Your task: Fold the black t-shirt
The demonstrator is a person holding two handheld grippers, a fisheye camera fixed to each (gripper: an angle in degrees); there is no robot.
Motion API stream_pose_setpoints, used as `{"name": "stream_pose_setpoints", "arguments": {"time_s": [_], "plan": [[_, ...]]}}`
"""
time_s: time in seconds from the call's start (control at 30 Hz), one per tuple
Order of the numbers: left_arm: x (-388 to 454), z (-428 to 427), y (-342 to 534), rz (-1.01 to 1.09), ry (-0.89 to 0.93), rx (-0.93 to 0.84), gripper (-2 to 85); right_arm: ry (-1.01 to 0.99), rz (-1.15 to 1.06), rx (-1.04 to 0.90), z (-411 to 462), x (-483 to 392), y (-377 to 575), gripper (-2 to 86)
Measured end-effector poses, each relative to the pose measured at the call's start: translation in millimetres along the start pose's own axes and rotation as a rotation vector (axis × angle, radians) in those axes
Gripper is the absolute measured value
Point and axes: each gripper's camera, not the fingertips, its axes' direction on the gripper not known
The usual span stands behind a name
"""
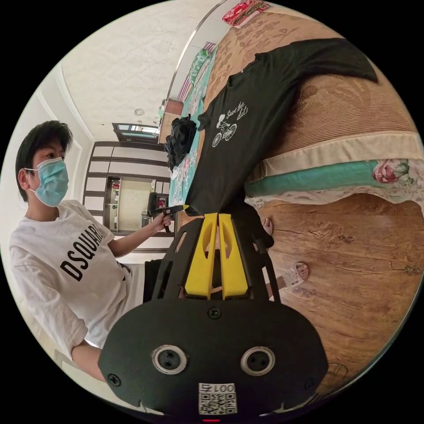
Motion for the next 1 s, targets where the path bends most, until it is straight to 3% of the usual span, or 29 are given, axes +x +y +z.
{"name": "stream_pose_setpoints", "arguments": {"time_s": [0.2,0.33,0.5,0.6,0.73,0.87,1.0], "plan": [[4.4,-28.4,3.7,0.029,0.016,-0.092,-0.9,0.083,0.084,-0.075,11.4,-13.8,8.9,0.3],[10.8,-46.7,0.3,0.015,0.059,-0.149,-0.9,0.034,0.155,-0.074,13.9,-23.5,16.0,0.3],[26.7,-88.5,-29.6,-0.090,0.170,-0.071,-0.9,-0.231,0.284,0.029,-3.3,-43.6,-2.0,0.5],[40.6,-119.0,-86.7,-0.082,0.218,0.019,-0.9,-0.325,0.307,0.108,-20.1,-55.3,-50.4,0.7],[45.1,-131.3,-229.9,-0.030,0.288,0.095,-0.8,-0.328,0.357,0.270,-34.8,-48.9,-143.2,1.4],[48.9,-104.7,-368.9,-0.077,0.275,0.099,0.6,-0.196,0.468,0.430,-29.1,-25.6,-227.4,5.0],[63.2,-95.5,-411.3,-0.101,0.132,0.098,2.0,-0.074,0.458,0.516,-28.3,-57.3,-243.7,9.0]]}}
